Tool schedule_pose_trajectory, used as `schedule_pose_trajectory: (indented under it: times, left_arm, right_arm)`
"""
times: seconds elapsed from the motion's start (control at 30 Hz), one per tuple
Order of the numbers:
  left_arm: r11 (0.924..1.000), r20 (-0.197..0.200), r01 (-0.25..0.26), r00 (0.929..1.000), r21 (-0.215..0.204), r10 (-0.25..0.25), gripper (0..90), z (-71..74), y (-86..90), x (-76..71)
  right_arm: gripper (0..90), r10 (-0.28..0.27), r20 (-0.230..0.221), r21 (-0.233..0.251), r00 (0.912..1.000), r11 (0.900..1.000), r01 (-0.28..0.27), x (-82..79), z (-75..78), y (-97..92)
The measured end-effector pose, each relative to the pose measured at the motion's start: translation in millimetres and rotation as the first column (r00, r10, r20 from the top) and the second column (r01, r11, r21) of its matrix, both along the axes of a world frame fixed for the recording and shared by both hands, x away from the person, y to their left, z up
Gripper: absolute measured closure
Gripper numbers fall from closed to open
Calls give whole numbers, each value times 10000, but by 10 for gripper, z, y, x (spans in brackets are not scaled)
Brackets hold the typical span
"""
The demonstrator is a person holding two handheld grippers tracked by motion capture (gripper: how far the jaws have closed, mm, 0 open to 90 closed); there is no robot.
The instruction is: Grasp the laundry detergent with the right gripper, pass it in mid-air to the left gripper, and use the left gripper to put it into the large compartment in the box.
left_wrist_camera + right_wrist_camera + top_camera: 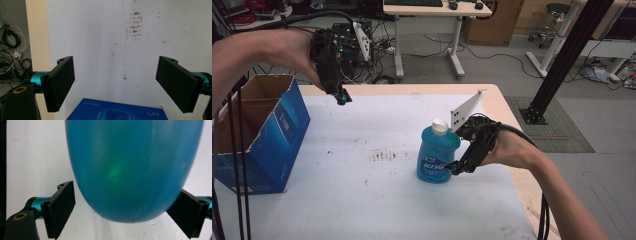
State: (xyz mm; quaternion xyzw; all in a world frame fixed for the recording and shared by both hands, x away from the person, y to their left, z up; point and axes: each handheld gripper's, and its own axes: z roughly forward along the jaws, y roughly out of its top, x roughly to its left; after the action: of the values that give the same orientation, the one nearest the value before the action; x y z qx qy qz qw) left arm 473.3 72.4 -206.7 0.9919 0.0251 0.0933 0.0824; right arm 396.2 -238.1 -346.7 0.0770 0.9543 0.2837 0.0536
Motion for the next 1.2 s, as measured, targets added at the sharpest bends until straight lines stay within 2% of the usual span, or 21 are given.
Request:
schedule_pose_trajectory:
  times: [0.13,0.23,0.57,0.73,1.07,1.2]
  left_arm:
    - [10000,-8,-24,10000,-10,24,157,-8,25,5]
    - [10000,-9,-57,10000,-15,57,157,-15,42,8]
    - [10000,-21,-91,10000,-23,91,157,-24,69,10]
    - [9999,-36,-121,9999,-109,121,157,-29,89,11]
    - [9997,-67,-178,9998,-189,177,157,-50,114,7]
    - [9996,-46,-196,9998,-187,195,157,-48,122,5]
  right_arm:
    - [123,-32,-106,321,9999,9995,36,-3,-46,7]
    - [123,-22,-193,261,9998,9997,27,-2,-79,25]
    - [123,-31,-201,475,9998,9989,41,-13,-123,46]
    - [124,-1,-230,894,9997,9960,22,-16,-129,42]
    - [124,-36,-105,1057,9999,9944,47,-31,-160,58]
    - [125,-88,-117,1391,9999,9902,103,-26,-176,48]
